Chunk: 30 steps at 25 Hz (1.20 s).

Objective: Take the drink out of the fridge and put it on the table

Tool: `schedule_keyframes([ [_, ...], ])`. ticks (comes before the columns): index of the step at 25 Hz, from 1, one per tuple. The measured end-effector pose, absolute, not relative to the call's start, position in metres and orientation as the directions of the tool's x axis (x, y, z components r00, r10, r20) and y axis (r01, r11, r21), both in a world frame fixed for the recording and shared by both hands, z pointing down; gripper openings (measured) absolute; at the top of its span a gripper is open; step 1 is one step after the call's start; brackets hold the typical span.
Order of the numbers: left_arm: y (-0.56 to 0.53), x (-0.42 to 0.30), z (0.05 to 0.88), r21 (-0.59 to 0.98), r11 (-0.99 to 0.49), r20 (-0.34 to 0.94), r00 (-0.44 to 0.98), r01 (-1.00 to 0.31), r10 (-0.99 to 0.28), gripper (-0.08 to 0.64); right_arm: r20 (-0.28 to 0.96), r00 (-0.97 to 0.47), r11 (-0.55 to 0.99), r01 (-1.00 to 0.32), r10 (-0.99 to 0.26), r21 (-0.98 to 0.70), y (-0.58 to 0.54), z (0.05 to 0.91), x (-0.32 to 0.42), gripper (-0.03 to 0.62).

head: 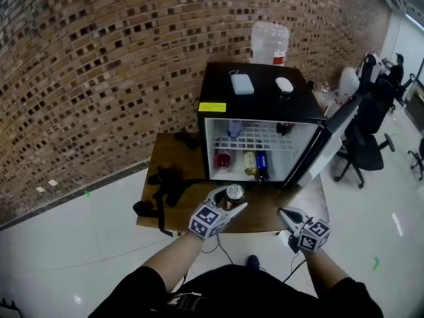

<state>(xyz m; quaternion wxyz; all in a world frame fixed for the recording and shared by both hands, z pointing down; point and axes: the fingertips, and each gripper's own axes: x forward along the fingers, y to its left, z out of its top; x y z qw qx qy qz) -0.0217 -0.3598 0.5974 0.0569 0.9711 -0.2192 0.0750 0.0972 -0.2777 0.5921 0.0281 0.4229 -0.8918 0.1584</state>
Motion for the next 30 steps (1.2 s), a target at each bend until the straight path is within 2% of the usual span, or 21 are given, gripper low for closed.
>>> schedule_keyframes([
  [6,-0.332,-0.014,0.653,0.128,-0.897,0.233,0.892,-0.422,-0.387,0.322,0.206,-0.633,0.576,-0.769,-0.746,-0.276,-0.238,0.591,0.091,-0.003],
  [17,-0.336,0.055,0.758,0.129,-0.878,0.307,0.861,-0.461,-0.406,0.324,0.301,-0.625,0.576,-0.780,-0.720,-0.244,-0.188,0.608,0.176,-0.003],
  [30,-0.347,0.054,0.801,0.154,-0.849,0.332,0.836,-0.505,-0.437,0.325,0.315,-0.578,0.528,-0.816,-0.753,-0.235,-0.194,0.619,0.209,-0.003],
])
